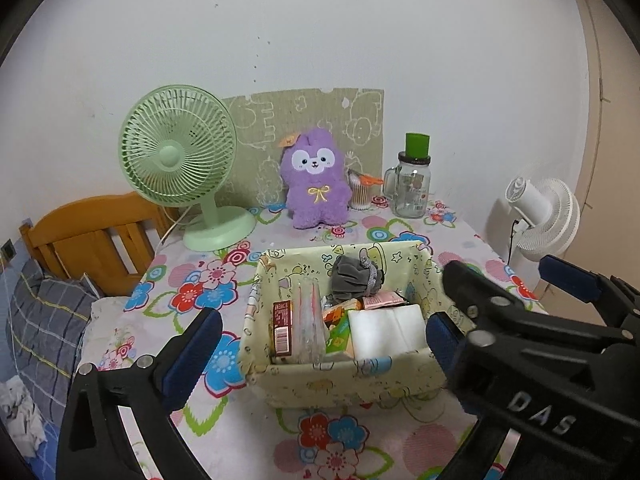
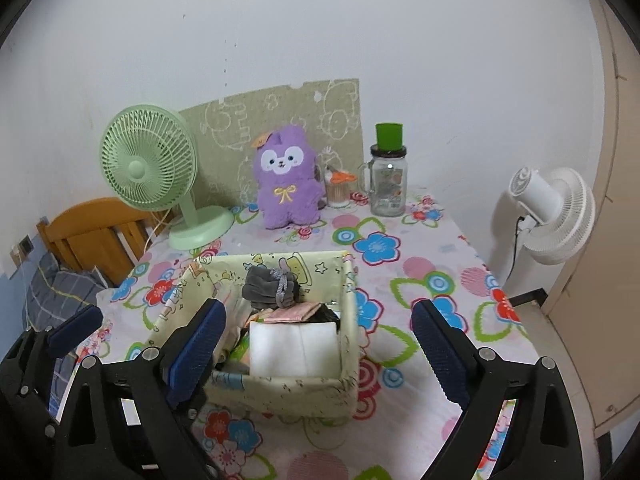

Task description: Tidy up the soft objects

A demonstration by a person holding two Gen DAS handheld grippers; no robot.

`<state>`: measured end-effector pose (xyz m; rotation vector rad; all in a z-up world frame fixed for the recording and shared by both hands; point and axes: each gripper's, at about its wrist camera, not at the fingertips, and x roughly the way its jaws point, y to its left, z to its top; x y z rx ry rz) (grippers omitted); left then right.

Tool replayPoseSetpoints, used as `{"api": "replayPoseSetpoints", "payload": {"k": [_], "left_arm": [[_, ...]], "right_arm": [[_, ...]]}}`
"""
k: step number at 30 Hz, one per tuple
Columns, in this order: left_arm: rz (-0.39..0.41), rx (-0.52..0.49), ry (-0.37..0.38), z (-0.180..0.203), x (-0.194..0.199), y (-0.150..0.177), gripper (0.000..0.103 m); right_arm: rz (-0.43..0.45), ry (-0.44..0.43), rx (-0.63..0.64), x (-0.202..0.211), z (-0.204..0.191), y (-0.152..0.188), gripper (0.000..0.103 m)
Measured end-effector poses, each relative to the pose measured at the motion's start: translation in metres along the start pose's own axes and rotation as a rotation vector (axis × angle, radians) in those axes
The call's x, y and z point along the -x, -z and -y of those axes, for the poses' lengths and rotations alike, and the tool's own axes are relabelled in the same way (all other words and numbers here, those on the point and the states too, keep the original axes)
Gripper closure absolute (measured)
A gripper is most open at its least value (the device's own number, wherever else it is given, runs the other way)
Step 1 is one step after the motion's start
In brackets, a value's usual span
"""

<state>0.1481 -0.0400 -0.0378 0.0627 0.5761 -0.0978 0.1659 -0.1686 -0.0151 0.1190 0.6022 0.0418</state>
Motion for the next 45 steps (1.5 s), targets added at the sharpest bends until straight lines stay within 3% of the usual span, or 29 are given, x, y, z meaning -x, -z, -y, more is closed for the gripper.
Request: {"api": "replayPoseSetpoints", "payload": {"k": [25,45], "left_arm": [[0.14,0.013,-0.044,-0.012,0.115,0.028,0.0],[0.163,0.029,-0.028,-0.004,0.14,0.042,0.0]], "right_arm": [[0.146,0.057,0.021,0.128,0.029,0.028,0.007],[0.187,0.064,0.03,0.156,0.026,0.045,0.001]]}}
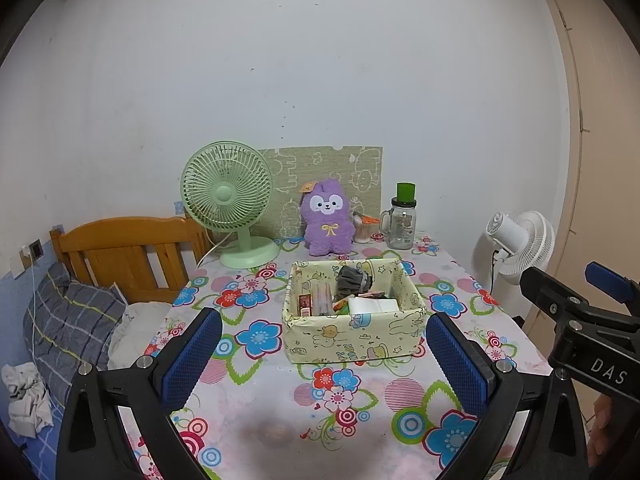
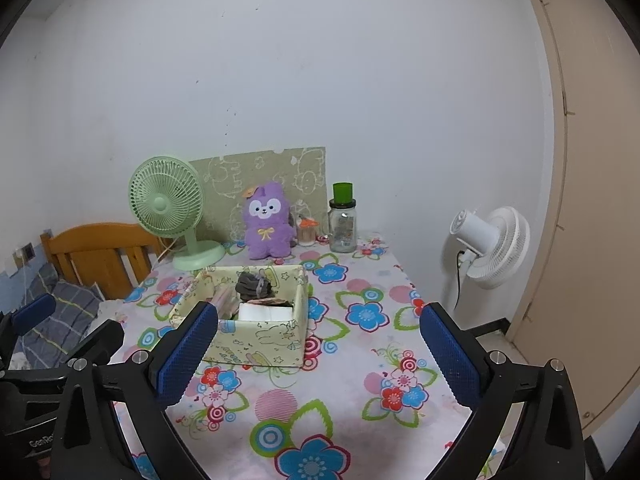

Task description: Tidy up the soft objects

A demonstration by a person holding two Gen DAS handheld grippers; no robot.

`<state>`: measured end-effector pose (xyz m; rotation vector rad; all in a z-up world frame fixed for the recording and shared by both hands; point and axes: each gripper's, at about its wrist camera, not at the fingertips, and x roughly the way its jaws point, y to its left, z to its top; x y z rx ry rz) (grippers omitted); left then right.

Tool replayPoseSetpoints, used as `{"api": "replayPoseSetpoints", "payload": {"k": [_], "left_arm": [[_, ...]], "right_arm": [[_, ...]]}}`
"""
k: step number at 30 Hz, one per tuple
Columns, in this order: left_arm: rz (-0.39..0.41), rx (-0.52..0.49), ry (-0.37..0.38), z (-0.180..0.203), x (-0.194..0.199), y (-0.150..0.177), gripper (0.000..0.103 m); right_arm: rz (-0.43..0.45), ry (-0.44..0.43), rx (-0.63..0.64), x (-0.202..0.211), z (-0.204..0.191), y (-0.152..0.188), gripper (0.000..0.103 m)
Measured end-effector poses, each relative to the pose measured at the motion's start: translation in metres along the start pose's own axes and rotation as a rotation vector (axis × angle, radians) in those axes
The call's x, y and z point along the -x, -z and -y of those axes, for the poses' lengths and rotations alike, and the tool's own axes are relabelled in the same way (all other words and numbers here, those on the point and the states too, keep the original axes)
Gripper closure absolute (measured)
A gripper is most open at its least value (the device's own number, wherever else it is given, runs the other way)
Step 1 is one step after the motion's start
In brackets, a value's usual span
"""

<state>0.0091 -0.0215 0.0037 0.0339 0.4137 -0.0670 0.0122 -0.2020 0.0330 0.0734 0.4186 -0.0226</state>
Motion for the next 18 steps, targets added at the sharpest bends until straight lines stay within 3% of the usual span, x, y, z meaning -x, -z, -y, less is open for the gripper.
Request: {"api": "replayPoseSetpoints", "payload": {"k": [18], "left_arm": [[0.025,0.016,-0.008,-0.0026,0.0108,-0.0025,0.0]], "right_arm": [[0.019,-0.001,0.007,0.0107,-0.0012,-0.0024,0.001]]}}
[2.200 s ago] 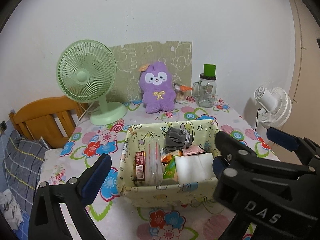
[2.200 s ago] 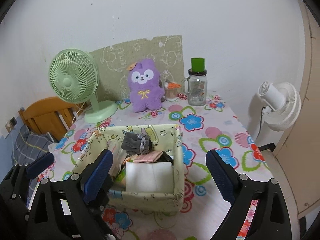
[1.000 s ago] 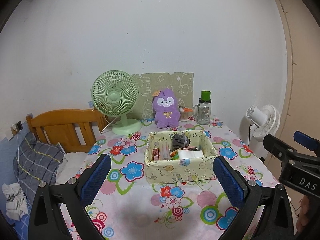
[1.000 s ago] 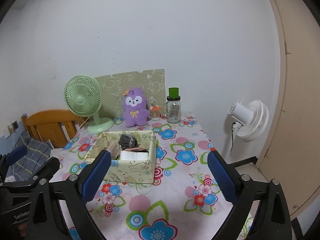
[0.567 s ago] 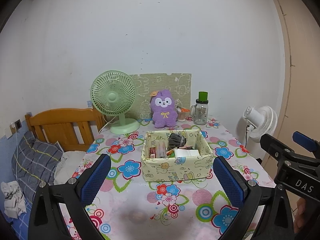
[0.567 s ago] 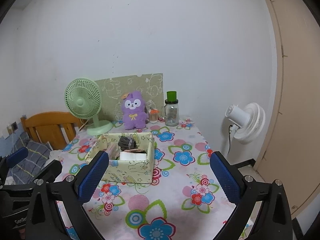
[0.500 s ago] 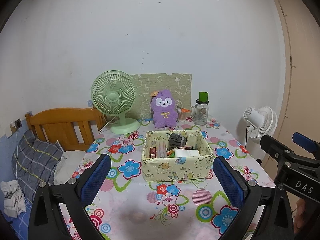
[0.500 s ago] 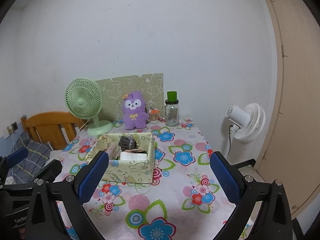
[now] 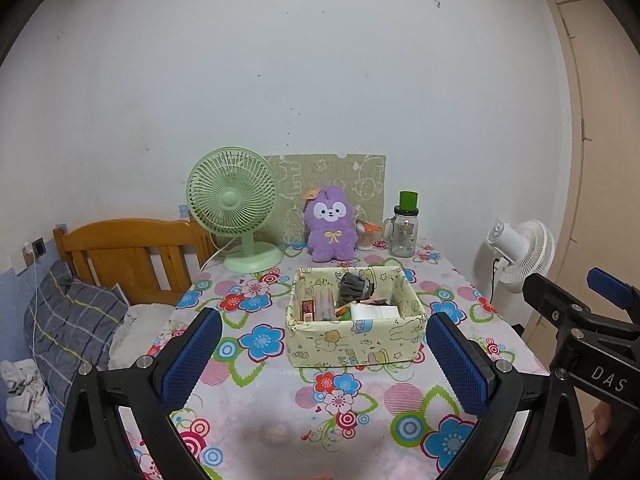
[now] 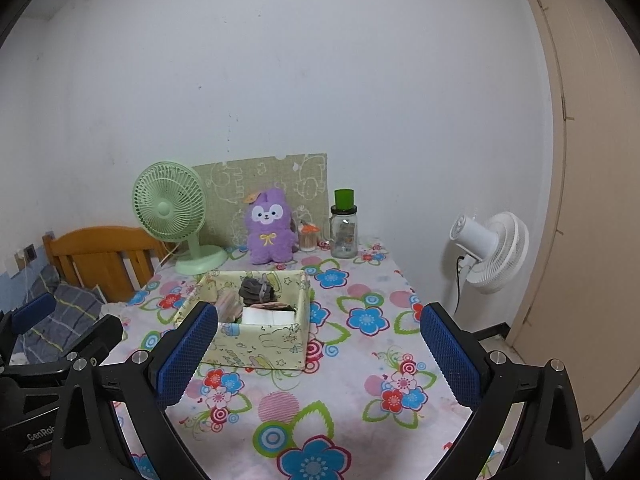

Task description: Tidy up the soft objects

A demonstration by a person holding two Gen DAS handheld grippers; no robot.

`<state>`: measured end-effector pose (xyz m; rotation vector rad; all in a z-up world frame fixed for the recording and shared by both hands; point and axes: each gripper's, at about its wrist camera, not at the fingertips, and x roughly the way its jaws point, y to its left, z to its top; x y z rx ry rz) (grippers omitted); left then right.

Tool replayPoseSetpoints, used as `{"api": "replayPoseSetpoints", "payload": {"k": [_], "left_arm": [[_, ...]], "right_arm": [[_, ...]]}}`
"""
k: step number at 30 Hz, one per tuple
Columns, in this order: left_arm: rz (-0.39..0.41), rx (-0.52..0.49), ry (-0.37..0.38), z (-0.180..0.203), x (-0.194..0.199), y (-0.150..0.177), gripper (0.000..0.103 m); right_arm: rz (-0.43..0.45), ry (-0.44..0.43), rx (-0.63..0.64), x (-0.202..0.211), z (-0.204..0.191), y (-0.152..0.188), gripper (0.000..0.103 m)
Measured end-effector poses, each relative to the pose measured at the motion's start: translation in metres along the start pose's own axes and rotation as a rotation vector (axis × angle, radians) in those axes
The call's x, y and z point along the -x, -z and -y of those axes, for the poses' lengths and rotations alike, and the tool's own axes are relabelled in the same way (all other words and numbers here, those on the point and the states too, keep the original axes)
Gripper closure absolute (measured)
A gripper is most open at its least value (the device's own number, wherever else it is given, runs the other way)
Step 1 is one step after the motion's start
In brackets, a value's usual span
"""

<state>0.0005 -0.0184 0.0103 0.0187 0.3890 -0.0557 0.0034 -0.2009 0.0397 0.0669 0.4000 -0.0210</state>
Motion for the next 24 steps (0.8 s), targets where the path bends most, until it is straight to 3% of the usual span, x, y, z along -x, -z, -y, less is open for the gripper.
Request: {"api": "replayPoseSetpoints", "payload": {"k": [24], "left_arm": [[0.0,0.014,-0.017,-0.0021,-0.0006,0.0004,0.0]], "right_arm": [[-0.01,-0.01,-0.004,-0.0011,-0.0028,0.0008,0.001]]}}
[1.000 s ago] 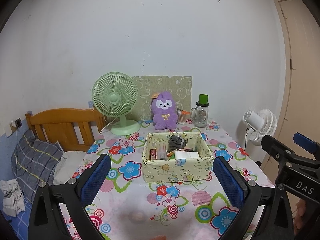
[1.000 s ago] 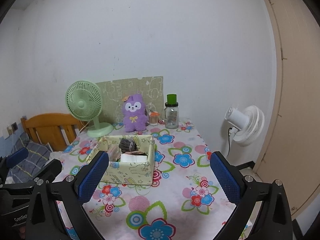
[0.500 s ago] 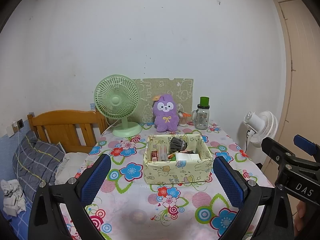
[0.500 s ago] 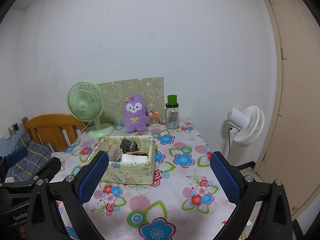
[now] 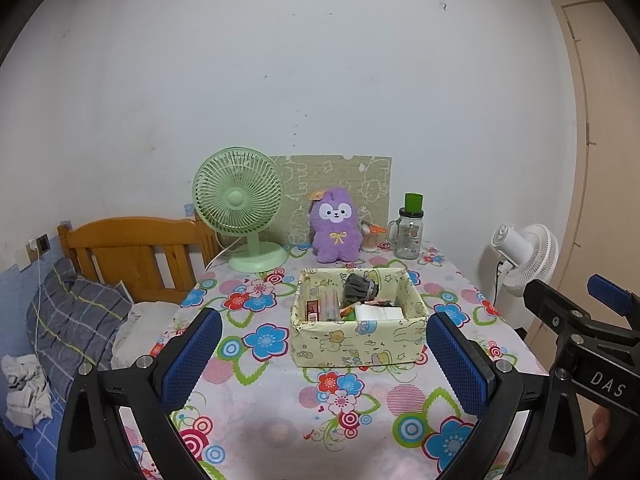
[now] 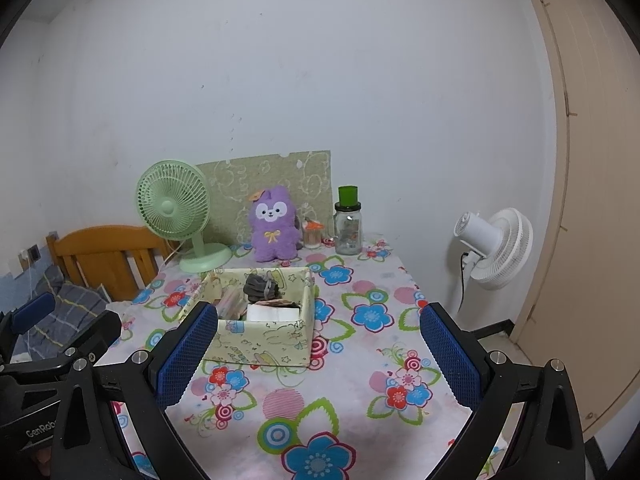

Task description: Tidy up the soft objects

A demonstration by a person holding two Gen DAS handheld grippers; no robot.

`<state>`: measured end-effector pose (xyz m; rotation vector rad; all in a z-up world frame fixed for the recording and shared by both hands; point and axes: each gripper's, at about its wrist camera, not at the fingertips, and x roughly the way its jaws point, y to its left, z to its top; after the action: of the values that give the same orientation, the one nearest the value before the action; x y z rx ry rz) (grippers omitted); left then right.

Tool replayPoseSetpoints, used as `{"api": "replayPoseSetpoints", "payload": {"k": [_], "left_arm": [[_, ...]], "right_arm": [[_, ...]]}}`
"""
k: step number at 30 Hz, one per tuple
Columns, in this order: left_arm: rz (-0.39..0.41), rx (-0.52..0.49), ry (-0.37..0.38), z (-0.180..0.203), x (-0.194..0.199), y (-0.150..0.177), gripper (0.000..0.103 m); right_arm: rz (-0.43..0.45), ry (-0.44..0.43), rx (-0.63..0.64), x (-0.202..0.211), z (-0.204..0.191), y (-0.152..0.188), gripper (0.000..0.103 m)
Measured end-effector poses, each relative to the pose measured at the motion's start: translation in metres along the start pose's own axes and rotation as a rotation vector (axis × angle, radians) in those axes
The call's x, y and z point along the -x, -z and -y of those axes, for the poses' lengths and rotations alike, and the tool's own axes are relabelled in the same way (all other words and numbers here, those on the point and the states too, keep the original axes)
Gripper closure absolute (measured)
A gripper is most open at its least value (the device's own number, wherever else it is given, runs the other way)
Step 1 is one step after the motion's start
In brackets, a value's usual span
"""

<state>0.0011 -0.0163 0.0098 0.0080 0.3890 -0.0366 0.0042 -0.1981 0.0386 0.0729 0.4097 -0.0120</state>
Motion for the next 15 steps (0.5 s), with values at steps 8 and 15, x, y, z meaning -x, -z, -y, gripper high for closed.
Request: {"api": "replayPoseSetpoints", "payload": {"k": [8,15], "left_arm": [[-0.007,0.011,-0.004,-0.0014,-0.0008,0.0006,0.0],[-0.005,0.014,-0.006,-0.0023,-0.0009,0.0,0.0]], "right_arm": [[-0.003,-0.001,0.001,-0.0008,-0.0006,-0.0005,0.001],[-0.002,-0.002,0.0,-0.0018,-0.0008,-0.0005,0.001]]}}
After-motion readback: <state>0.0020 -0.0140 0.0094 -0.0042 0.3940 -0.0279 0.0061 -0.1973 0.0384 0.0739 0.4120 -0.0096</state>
